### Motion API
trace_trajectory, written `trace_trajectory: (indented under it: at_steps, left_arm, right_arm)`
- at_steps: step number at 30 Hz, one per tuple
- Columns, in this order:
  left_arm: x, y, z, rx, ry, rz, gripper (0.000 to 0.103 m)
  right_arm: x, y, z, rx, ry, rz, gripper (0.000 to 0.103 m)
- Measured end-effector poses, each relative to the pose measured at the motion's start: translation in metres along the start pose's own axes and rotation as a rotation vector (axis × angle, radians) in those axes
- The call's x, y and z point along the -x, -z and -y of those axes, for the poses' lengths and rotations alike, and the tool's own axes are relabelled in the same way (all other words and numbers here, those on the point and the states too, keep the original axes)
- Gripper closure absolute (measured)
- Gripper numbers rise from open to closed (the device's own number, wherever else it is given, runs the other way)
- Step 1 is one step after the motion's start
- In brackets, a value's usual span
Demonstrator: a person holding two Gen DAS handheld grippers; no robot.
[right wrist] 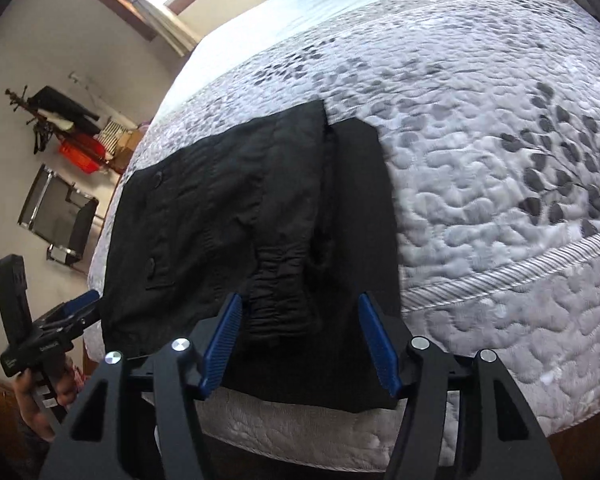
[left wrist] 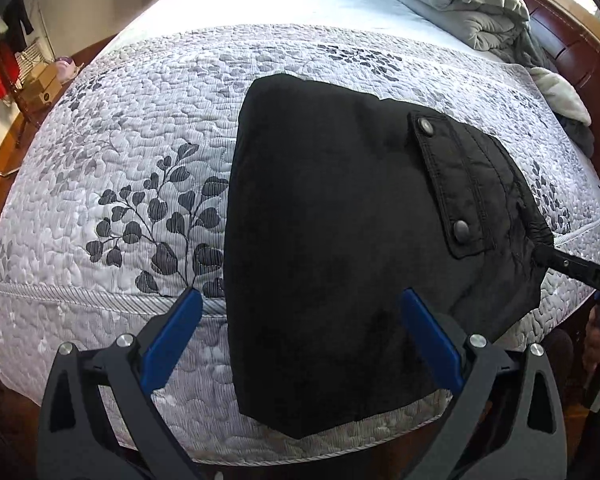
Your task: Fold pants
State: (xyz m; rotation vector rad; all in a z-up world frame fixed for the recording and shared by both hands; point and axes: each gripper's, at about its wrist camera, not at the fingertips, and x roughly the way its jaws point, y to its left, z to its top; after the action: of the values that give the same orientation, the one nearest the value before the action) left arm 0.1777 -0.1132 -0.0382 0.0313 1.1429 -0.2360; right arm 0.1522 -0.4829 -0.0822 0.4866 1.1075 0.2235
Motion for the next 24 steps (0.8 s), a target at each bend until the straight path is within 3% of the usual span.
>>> trace_trajectory:
  at_steps: [1,3,10,19,24]
  left_arm:
    - [0.000,0.000,0.000,-0.001,0.001,0.001,0.004]
    - [0.001,-0.001,0.002,-0.005,0.002,0.005,0.004]
    - [0.007,-0.001,0.003,-0.008,-0.006,0.028,0.004]
    - [0.021,-0.002,0.008,-0.035,-0.018,0.078,0.004]
    - [0.023,-0.002,0.010,-0.047,-0.008,0.085,0.004]
  right_arm:
    - [-0.002,0.000,-0.002,0.008,0.003,-0.003,0.049]
    - [-0.006,-0.001,-0.004,0.011,-0.011,-0.014,0.065]
    - [0.002,-0.002,-0.018,0.086,0.041,0.010,0.068]
    - [0.034,-0.002,-0.025,0.106,0.048,0.041,0.069]
    - [0.018,-0.002,-0.023,0.104,0.091,0.005,0.069]
